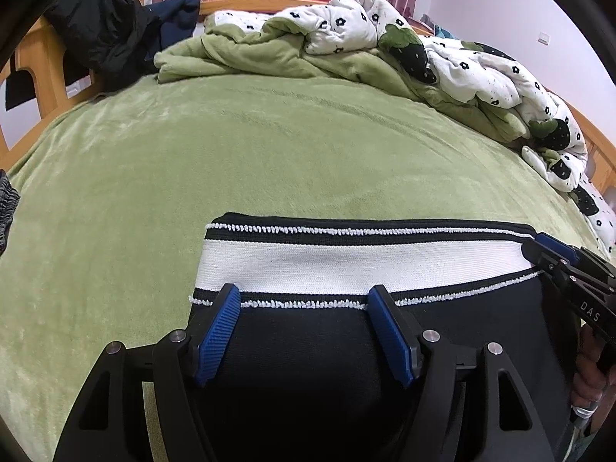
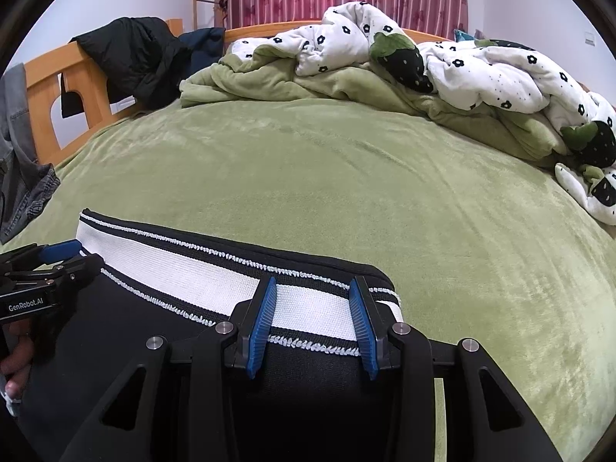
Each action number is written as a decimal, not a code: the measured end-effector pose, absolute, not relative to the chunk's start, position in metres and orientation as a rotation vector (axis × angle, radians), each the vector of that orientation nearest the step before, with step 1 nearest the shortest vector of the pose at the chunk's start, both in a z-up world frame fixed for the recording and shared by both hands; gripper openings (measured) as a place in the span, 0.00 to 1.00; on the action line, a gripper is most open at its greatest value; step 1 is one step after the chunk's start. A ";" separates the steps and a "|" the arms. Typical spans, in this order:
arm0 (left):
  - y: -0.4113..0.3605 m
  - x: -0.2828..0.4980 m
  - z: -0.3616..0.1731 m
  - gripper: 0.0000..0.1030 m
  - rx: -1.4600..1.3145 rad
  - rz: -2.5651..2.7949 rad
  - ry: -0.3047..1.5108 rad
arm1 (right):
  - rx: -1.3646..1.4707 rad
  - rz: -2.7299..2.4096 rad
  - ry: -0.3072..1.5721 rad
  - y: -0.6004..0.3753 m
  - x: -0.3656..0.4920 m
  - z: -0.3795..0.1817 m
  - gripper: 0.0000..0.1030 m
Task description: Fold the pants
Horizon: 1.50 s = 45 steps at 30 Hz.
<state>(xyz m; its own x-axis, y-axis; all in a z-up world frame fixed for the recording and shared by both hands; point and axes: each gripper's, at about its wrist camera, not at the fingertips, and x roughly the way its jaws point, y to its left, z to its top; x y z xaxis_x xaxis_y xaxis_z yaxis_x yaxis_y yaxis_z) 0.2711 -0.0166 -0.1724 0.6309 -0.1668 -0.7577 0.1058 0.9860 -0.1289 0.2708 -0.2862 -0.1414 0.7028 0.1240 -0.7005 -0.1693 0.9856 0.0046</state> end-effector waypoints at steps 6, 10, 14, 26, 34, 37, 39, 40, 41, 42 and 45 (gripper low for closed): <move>-0.023 0.200 -0.153 0.65 -0.060 -0.263 0.928 | -0.056 0.226 0.836 -0.292 0.229 -0.122 0.42; -0.023 0.125 -0.163 0.65 -0.030 -0.322 0.921 | -0.017 0.288 0.868 -0.304 0.165 -0.126 0.43; -0.012 0.070 -0.174 0.67 0.048 -0.273 0.838 | -0.072 0.279 0.856 -0.309 0.103 -0.149 0.45; 0.000 0.021 -0.179 0.65 0.310 -0.193 0.899 | 0.193 0.304 0.835 -0.345 0.062 -0.168 0.45; 0.003 0.033 -0.164 0.15 0.147 -0.113 0.774 | 0.139 0.285 0.820 -0.340 0.057 -0.169 0.45; 0.026 0.037 -0.180 0.15 -0.023 -0.123 0.855 | 0.122 0.275 0.814 -0.335 0.055 -0.169 0.45; 0.030 0.032 -0.188 0.15 -0.056 -0.141 0.858 | 0.110 0.273 0.816 -0.333 0.055 -0.169 0.45; 0.031 0.030 -0.184 0.16 -0.052 -0.149 0.864 | 0.099 0.270 0.817 -0.332 0.055 -0.169 0.45; 0.033 0.029 -0.182 0.17 -0.057 -0.156 0.878 | 0.085 0.269 0.817 -0.331 0.054 -0.169 0.45; 0.034 0.025 -0.181 0.17 -0.067 -0.162 0.888 | 0.079 0.269 0.816 -0.331 0.054 -0.168 0.45; 0.047 0.014 -0.172 0.21 -0.097 -0.177 0.894 | 0.085 0.274 0.820 -0.334 0.055 -0.164 0.46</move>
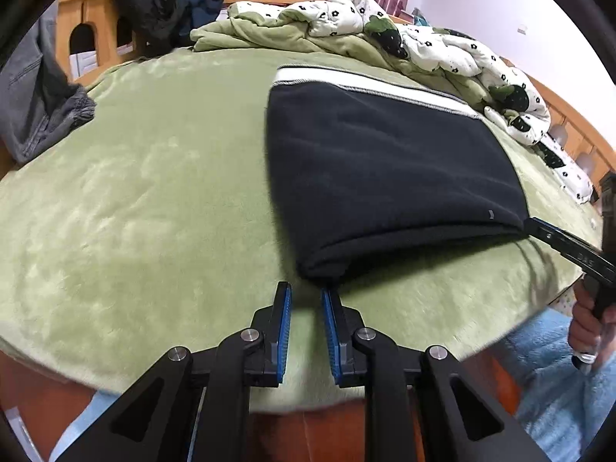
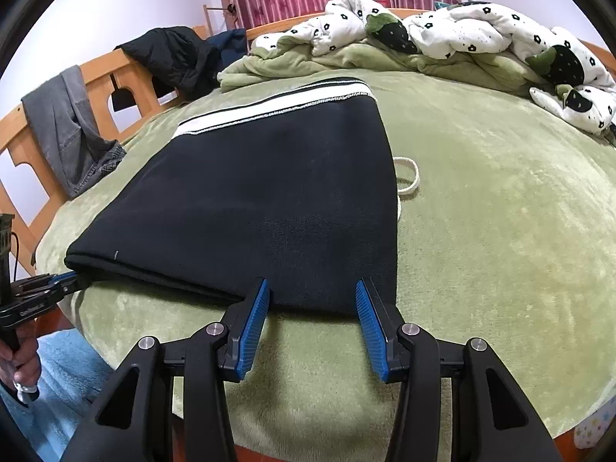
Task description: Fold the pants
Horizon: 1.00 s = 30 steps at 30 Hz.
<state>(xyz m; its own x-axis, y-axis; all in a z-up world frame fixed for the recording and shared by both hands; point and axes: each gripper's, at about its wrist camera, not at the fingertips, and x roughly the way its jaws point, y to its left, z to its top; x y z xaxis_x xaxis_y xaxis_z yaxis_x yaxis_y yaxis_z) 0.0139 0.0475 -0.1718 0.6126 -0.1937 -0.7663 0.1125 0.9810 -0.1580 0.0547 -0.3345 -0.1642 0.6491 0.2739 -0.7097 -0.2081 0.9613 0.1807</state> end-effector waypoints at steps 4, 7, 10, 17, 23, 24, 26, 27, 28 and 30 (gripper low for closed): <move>0.050 0.003 -0.155 0.42 -0.092 -0.162 0.819 | 0.105 0.256 0.787 -0.342 0.054 -0.151 0.47; 0.040 0.018 -0.145 0.43 -0.097 -0.181 0.808 | 0.126 0.239 0.758 -0.343 0.060 -0.144 0.55; 0.025 0.041 -0.140 0.43 -0.075 -0.177 0.811 | 0.133 0.213 0.795 -0.340 0.073 -0.145 0.55; 0.003 0.063 -0.110 0.43 -0.059 -0.191 0.827 | 0.130 0.179 0.820 -0.333 0.081 -0.137 0.55; -0.010 0.073 -0.063 0.44 -0.062 -0.223 0.781 | -0.028 0.209 0.823 -0.314 0.075 -0.088 0.55; -0.014 0.077 -0.058 0.46 -0.045 -0.225 0.778 | -0.063 0.213 0.815 -0.310 0.076 -0.076 0.55; -0.021 0.087 -0.053 0.46 -0.014 -0.216 0.775 | -0.104 0.210 0.778 -0.306 0.079 -0.056 0.55; -0.022 0.092 -0.054 0.47 -0.008 -0.219 0.777 | -0.109 0.206 0.752 -0.305 0.081 -0.049 0.60; -0.025 0.096 -0.057 0.47 -0.004 -0.227 0.781 | -0.102 0.207 0.728 -0.304 0.084 -0.046 0.64; -0.028 0.102 -0.071 0.47 -0.013 -0.226 0.792 | -0.058 0.206 0.705 -0.303 0.090 -0.052 0.67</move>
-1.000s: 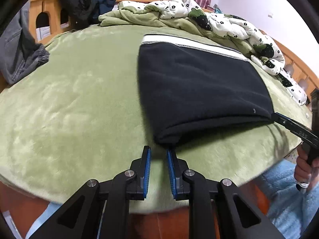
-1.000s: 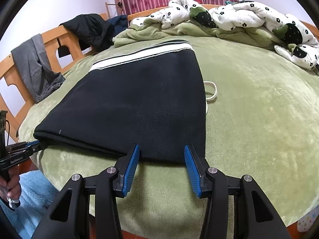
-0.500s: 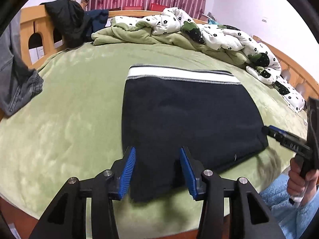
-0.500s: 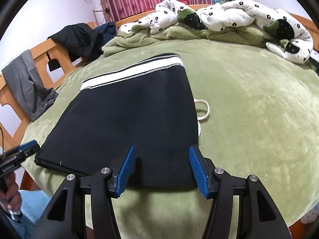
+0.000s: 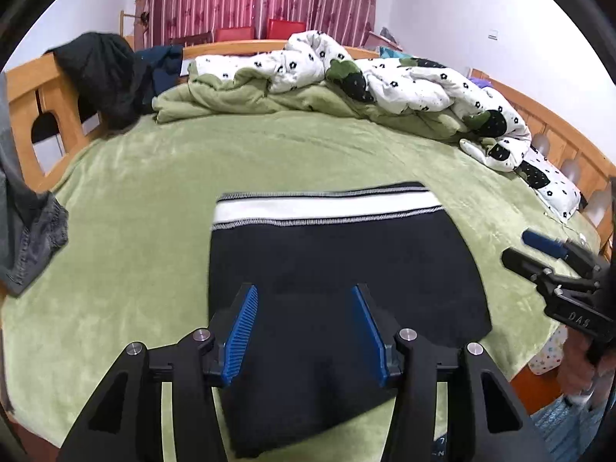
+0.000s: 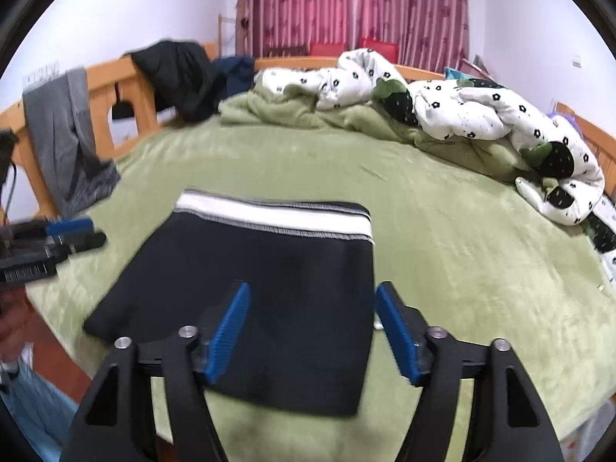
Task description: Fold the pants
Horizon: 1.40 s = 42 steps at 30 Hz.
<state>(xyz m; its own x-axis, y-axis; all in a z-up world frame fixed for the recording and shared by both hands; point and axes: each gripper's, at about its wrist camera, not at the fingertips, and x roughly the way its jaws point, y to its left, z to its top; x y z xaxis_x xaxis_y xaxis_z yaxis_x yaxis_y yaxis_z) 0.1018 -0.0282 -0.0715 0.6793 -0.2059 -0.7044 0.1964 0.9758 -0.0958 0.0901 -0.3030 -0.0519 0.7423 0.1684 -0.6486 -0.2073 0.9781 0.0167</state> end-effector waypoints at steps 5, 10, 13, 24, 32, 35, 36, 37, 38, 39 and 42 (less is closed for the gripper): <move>-0.020 0.097 -0.137 0.47 -0.031 -0.222 0.945 | 0.053 0.271 0.919 -0.307 0.112 -0.125 0.62; -0.029 0.077 -0.158 0.52 0.079 -0.237 0.918 | -0.046 0.223 0.960 -0.298 0.115 -0.154 0.64; -0.028 0.075 -0.148 0.52 0.048 -0.259 0.940 | -0.049 0.250 0.995 -0.294 0.118 -0.141 0.56; 0.000 0.160 -0.090 0.52 -0.118 -0.191 0.905 | -0.065 0.234 0.755 -0.287 0.157 -0.070 0.53; -0.011 0.227 -0.103 0.52 -0.075 -0.126 0.814 | -0.047 0.201 0.765 -0.286 0.239 -0.078 0.50; -0.018 0.245 -0.118 0.52 -0.016 -0.129 0.859 | -0.028 0.167 0.822 -0.291 0.258 -0.107 0.50; -0.020 0.250 -0.122 0.52 0.002 -0.114 0.857 | -0.021 0.150 0.855 -0.293 0.264 -0.120 0.49; -0.021 0.254 -0.124 0.52 0.006 -0.108 0.865 | -0.042 0.128 0.871 -0.291 0.267 -0.131 0.49; -0.021 0.261 -0.128 0.52 -0.003 -0.117 0.886 | -0.087 0.115 0.855 -0.287 0.268 -0.136 0.48; -0.020 0.262 -0.130 0.52 -0.012 -0.123 0.894 | -0.133 0.110 0.832 -0.282 0.268 -0.137 0.48; -0.014 0.273 -0.138 0.52 -0.070 -0.110 0.914 | -0.110 0.090 0.857 -0.282 0.275 -0.137 0.49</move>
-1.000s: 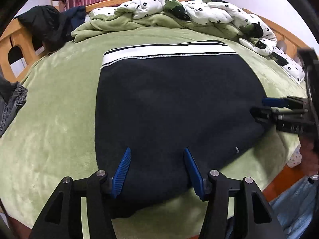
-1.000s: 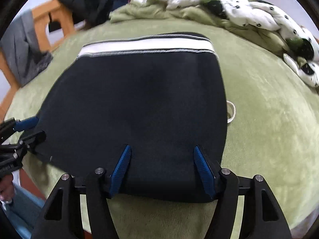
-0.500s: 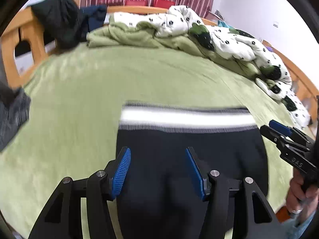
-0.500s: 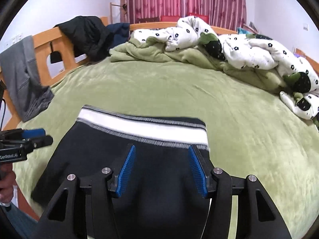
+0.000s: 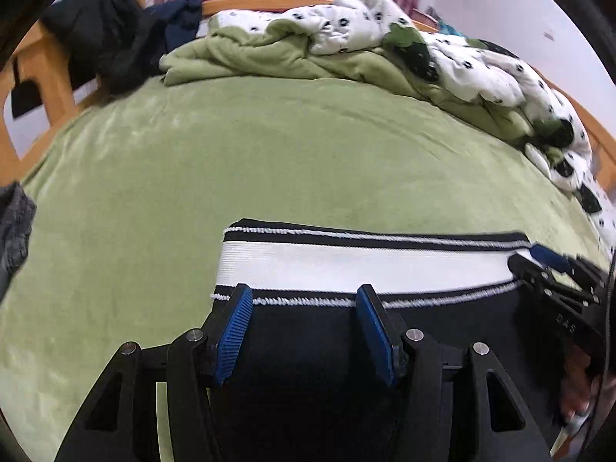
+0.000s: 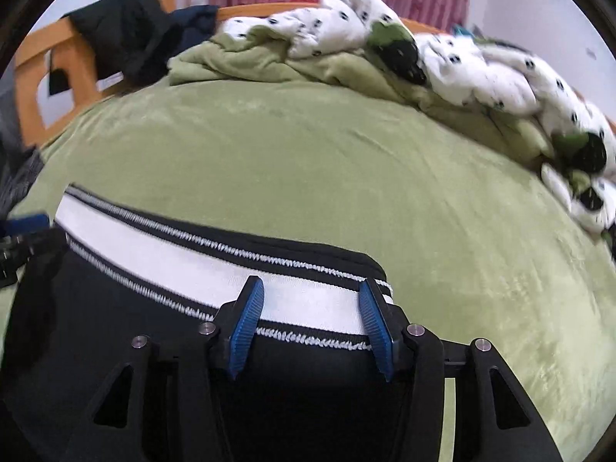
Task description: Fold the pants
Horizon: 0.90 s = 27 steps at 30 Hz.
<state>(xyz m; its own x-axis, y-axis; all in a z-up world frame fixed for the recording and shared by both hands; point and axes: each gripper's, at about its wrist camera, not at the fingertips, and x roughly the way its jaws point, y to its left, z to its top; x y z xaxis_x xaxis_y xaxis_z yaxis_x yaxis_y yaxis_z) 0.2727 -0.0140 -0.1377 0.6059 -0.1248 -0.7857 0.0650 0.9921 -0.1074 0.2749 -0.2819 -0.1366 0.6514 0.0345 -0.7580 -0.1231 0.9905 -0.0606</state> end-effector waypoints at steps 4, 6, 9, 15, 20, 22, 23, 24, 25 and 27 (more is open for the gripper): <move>-0.011 0.279 -0.145 0.52 -0.097 -0.113 0.924 | -0.084 0.091 0.866 -0.285 0.281 -0.138 0.49; -0.012 0.279 -0.148 0.53 -0.082 -0.117 0.924 | -0.083 0.084 0.865 -0.285 0.282 -0.139 0.49; -0.014 0.280 -0.150 0.56 -0.074 -0.120 0.925 | -0.086 0.081 0.858 -0.282 0.279 -0.140 0.49; -0.017 0.282 -0.150 0.59 -0.059 -0.114 0.923 | -0.091 0.080 0.846 -0.282 0.280 -0.140 0.49; -0.014 0.278 -0.140 0.59 -0.080 -0.125 0.881 | -0.068 0.092 0.850 -0.283 0.279 -0.136 0.49; -0.013 0.276 -0.133 0.59 -0.082 -0.120 0.834 | -0.024 0.103 0.786 -0.289 0.274 -0.121 0.49; -0.012 0.277 -0.132 0.59 -0.079 -0.115 0.827 | -0.004 0.084 0.740 -0.293 0.271 -0.113 0.49; -0.012 0.279 -0.133 0.59 -0.074 -0.109 0.830 | 0.012 0.072 0.726 -0.297 0.271 -0.110 0.49; -0.014 0.282 -0.137 0.59 -0.066 -0.102 0.849 | 0.021 0.076 0.738 -0.298 0.273 -0.110 0.49; -0.015 0.289 -0.146 0.59 -0.066 -0.092 0.887 | 0.032 0.080 0.815 -0.297 0.283 -0.127 0.49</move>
